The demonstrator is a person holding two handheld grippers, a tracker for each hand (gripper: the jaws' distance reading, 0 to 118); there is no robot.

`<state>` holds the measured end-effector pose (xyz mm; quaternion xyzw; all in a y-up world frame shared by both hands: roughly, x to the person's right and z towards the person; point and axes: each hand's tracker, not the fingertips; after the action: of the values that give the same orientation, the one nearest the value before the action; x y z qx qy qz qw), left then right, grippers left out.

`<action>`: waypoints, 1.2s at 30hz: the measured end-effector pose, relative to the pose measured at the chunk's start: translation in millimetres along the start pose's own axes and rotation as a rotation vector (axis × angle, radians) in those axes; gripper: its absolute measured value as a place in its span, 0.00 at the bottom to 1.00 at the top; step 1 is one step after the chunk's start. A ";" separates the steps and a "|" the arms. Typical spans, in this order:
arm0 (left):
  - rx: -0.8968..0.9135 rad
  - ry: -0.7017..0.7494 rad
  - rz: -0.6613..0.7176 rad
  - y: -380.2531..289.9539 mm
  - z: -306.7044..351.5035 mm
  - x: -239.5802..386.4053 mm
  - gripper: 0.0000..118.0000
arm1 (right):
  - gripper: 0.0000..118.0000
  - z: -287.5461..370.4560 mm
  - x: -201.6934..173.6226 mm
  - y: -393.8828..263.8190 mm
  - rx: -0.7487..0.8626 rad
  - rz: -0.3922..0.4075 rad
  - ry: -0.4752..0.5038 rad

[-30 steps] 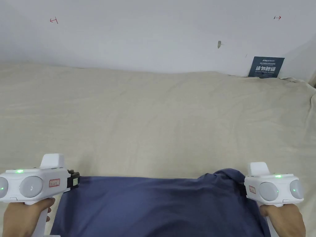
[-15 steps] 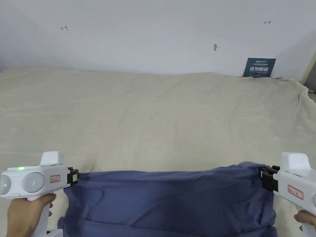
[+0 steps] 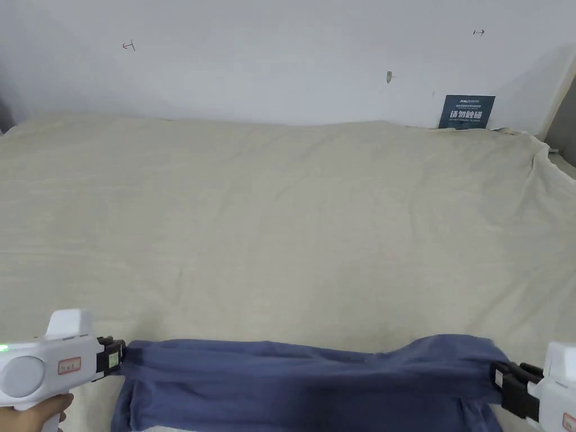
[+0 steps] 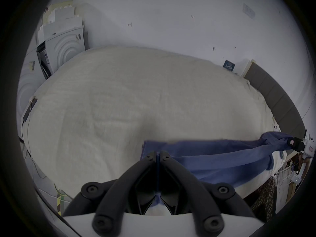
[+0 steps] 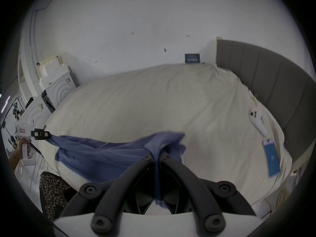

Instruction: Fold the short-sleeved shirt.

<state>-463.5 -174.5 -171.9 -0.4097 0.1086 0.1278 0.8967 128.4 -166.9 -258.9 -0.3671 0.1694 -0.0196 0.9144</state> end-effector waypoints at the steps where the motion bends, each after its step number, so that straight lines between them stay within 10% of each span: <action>1: -0.007 0.002 0.002 -8.3 -2.6 -1.5 0.00 | 0.01 -2.5 2.7 -9.1 -0.017 -0.015 -0.004; 16: -0.104 0.068 -0.031 -72.4 -47.3 -7.6 0.01 | 0.01 -48.2 21.3 -76.3 -0.151 -0.101 -0.148; 19: -0.094 0.068 -0.020 -67.6 -40.8 -6.3 0.25 | 0.15 -37.7 17.8 -71.7 -0.132 -0.109 -0.138; 23: -0.028 0.065 -0.004 -54.2 -18.4 0.9 0.83 | 0.77 -9.5 1.7 -47.6 -0.055 -0.088 -0.150; 36: 0.430 0.022 -0.068 12.0 68.8 47.5 1.00 | 0.77 57.7 -68.2 51.6 0.387 0.080 -0.135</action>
<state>-416.3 -107.8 -150.6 -0.2137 0.1294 0.0670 0.9660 78.3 -80.0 -235.0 -0.1780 0.1155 0.0092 0.9772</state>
